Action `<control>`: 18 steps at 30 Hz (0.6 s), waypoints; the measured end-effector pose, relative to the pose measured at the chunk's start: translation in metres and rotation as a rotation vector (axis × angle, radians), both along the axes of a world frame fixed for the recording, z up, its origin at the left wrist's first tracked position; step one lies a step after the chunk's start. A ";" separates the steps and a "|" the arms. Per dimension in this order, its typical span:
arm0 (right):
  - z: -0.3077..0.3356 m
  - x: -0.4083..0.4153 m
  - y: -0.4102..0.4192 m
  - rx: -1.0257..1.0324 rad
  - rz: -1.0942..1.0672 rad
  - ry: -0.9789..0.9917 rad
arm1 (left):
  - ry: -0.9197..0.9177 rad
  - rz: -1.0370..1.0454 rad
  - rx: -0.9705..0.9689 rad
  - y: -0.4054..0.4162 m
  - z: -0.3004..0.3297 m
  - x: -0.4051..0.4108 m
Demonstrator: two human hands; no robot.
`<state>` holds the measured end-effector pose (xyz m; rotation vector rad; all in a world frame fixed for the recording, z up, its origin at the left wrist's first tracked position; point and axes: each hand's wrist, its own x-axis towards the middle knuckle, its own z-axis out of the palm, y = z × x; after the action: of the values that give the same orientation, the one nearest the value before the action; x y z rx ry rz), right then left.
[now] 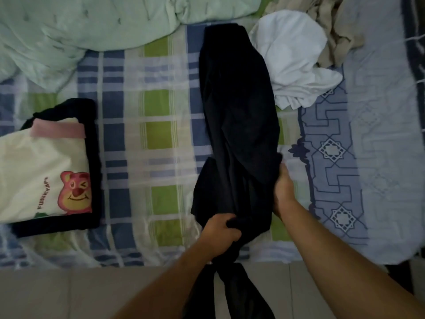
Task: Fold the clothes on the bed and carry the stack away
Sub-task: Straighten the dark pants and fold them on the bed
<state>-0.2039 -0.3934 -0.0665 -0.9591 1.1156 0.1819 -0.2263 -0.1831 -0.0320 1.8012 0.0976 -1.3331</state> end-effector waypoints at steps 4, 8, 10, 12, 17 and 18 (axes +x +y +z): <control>0.016 0.009 0.024 0.078 0.142 -0.031 | -0.030 -0.280 0.119 0.041 -0.007 0.000; 0.032 -0.012 0.054 -0.252 0.578 0.115 | -0.167 -0.150 0.369 0.077 -0.014 0.023; 0.035 -0.033 0.064 -0.204 0.751 0.142 | -0.236 0.015 0.416 0.087 -0.011 0.044; 0.035 -0.054 0.070 -0.178 0.839 0.210 | -0.298 0.128 0.376 0.088 -0.010 0.069; 0.027 -0.070 0.055 -0.328 0.967 0.459 | -0.310 0.296 0.173 0.047 -0.015 0.135; 0.026 -0.067 0.049 -0.420 0.994 0.493 | -0.313 0.326 0.125 0.036 -0.017 0.148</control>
<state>-0.2704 -0.3446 -0.0408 -1.8661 1.0381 1.0661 -0.0787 -0.1469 -0.0489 1.9776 0.2964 -0.8235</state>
